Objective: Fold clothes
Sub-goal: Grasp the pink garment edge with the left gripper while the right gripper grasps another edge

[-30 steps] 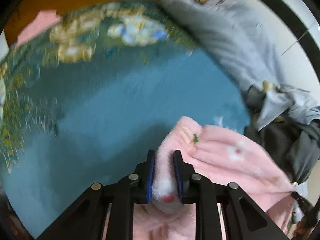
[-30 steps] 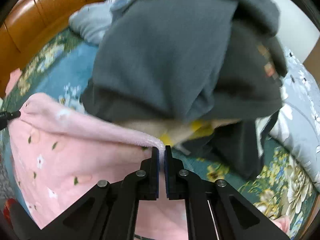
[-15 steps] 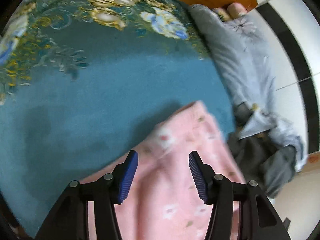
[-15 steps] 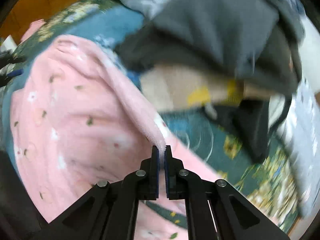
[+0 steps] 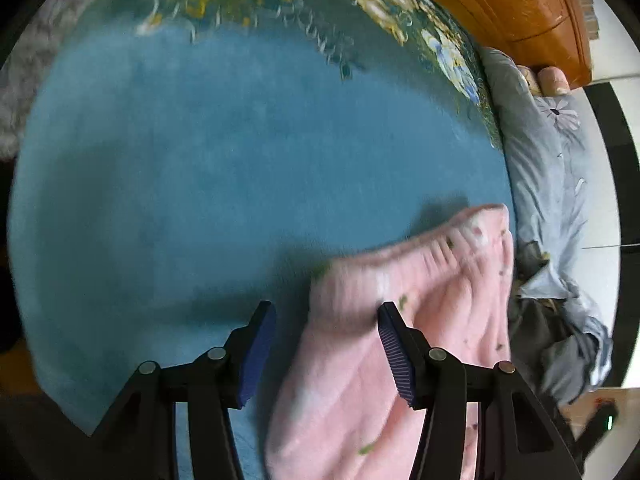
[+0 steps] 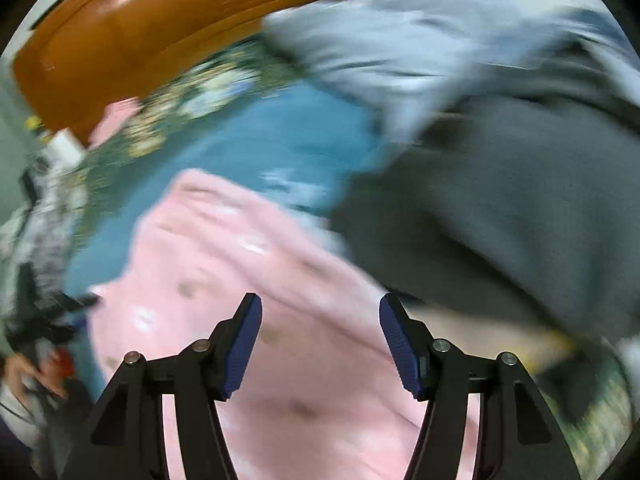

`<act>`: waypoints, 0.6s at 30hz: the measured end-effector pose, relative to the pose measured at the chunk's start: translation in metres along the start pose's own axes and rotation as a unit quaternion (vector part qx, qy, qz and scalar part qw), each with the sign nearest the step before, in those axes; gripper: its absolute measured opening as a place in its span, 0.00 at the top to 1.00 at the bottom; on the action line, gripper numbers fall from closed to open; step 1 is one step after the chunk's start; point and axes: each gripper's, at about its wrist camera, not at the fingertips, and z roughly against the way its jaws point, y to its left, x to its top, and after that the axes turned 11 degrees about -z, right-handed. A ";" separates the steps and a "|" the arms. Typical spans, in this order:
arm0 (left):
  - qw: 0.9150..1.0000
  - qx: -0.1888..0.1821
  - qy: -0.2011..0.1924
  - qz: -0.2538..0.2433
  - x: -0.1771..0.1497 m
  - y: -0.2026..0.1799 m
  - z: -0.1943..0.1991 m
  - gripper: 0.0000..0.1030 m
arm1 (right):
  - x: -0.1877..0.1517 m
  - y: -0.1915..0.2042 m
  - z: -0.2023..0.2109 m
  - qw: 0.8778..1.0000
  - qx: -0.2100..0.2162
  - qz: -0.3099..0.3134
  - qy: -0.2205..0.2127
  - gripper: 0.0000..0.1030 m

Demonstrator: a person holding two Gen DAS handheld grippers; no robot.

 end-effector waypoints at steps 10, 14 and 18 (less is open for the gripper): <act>1.000 0.008 0.021 0.010 0.003 -0.014 -0.015 0.88 | 0.092 0.098 -0.157 0.987 0.002 0.109 0.118 0.39; 0.998 0.029 -0.020 -0.042 0.009 -0.029 0.005 0.93 | 0.089 0.107 -0.174 0.983 -0.020 0.096 0.153 0.97; 0.997 0.030 -0.047 -0.055 0.020 -0.027 0.018 0.93 | 0.098 0.107 -0.151 0.992 -0.022 0.087 0.086 0.97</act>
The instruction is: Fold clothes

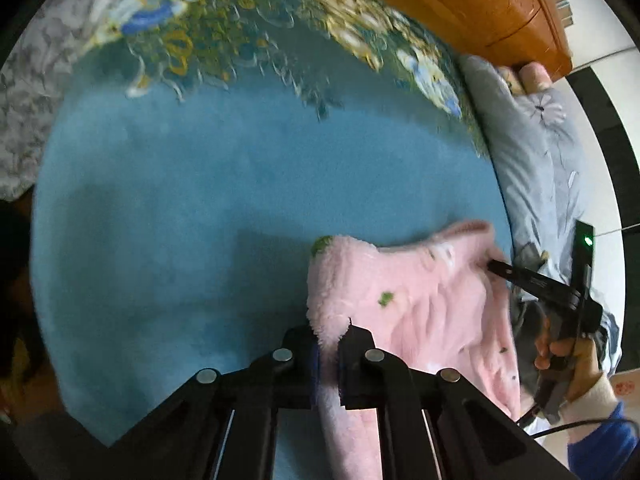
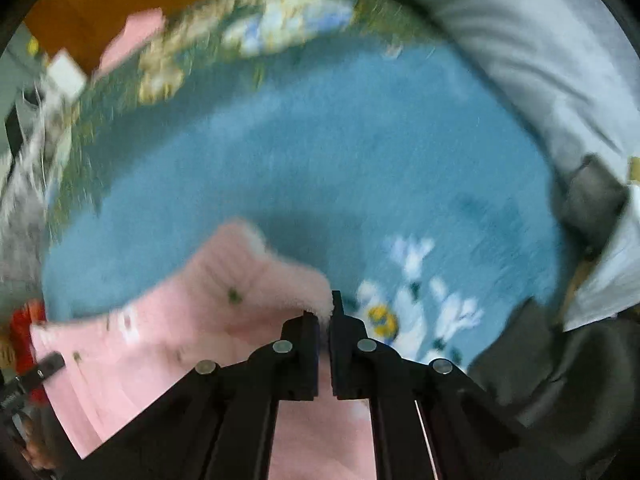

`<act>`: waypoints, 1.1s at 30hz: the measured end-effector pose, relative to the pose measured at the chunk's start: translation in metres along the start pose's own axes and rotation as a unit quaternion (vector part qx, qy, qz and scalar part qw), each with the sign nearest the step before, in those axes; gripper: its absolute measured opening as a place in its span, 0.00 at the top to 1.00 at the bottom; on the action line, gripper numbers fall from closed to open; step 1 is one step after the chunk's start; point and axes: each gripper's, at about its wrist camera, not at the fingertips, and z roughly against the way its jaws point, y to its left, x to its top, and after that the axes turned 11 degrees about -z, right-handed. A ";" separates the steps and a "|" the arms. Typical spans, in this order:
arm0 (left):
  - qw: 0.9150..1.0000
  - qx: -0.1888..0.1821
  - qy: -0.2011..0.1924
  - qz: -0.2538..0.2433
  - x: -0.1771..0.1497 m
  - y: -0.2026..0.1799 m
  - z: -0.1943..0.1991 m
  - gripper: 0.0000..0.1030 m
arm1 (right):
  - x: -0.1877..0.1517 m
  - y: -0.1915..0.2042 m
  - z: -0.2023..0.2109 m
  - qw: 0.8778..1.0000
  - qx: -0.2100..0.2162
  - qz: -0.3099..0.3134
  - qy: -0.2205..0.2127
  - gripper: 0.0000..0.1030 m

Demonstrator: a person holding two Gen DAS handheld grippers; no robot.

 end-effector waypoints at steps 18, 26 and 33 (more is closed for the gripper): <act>0.965 -0.236 0.010 0.117 -0.013 0.022 0.024 0.45 | -0.170 0.175 0.107 0.976 0.041 0.197 -0.087 0.96; 0.966 -0.214 0.063 0.132 -0.029 0.018 -0.012 0.52 | -0.228 0.193 0.071 0.976 0.064 0.209 -0.017 0.96; 0.981 -0.166 0.048 0.089 -0.022 0.007 0.000 0.79 | -0.224 0.140 0.100 0.984 0.095 0.149 -0.001 0.70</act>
